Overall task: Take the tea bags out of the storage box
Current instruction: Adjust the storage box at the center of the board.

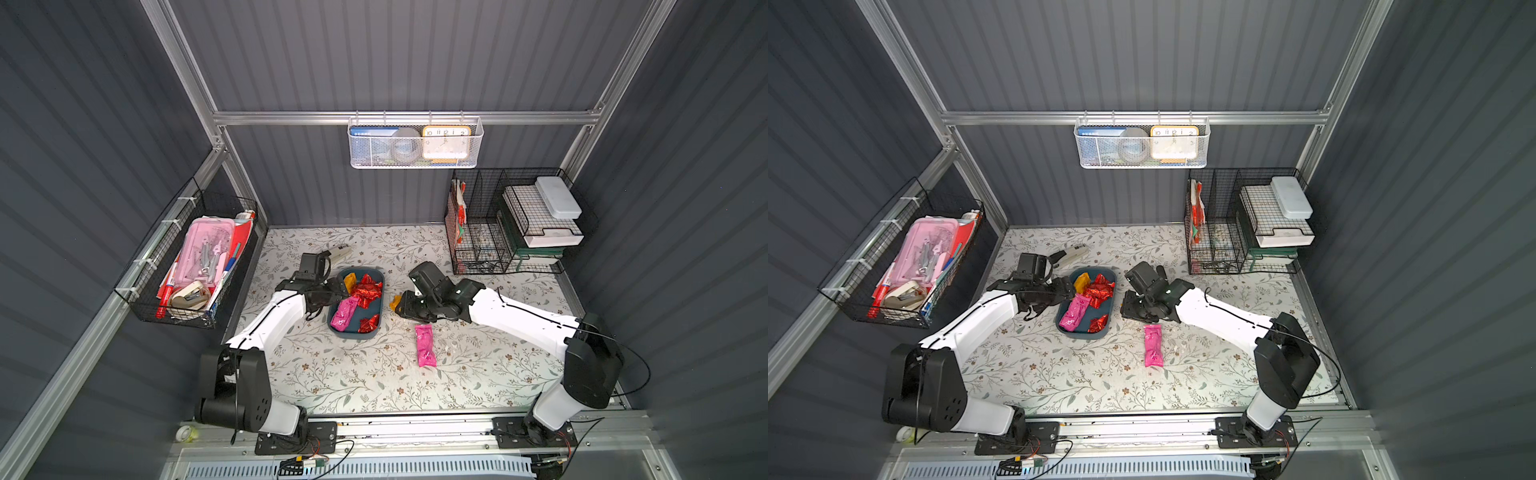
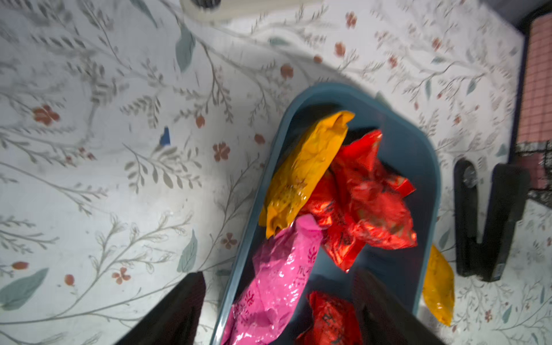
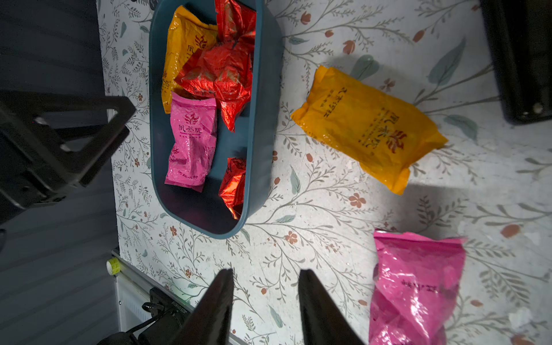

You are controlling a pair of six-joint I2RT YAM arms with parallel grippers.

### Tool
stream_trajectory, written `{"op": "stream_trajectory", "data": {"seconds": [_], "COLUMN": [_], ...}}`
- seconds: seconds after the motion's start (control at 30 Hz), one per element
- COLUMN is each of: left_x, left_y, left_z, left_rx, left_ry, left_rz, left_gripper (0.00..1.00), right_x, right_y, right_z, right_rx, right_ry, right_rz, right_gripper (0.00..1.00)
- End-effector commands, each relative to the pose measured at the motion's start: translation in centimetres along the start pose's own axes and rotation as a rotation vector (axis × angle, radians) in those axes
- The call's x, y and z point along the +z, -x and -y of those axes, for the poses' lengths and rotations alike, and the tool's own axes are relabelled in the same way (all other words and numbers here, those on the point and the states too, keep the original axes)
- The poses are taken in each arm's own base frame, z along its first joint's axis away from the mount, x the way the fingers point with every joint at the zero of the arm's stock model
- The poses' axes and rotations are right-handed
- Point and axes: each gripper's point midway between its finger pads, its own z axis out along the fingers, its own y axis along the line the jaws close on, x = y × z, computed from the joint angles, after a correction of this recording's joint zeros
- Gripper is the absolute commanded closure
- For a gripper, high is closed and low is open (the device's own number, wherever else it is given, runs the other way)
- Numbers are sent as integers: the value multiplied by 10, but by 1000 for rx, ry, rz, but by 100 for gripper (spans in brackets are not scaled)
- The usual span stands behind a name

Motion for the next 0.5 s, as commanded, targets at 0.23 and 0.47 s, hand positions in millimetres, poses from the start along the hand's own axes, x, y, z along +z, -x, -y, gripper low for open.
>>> {"op": "stream_trajectory", "data": {"seconds": [0.23, 0.47], "left_x": [15, 8], "left_y": [-27, -33], "left_z": [-8, 4], "left_rx": [33, -31], "left_ry": [-10, -89], "left_rz": [-77, -66], "left_gripper": [24, 43], "right_x": [-7, -7], "right_y": [-12, -8], "right_z": [18, 13], "right_rx": [21, 12], "right_ry": [-24, -17], "right_rz": [0, 4], "right_gripper": [59, 59]}}
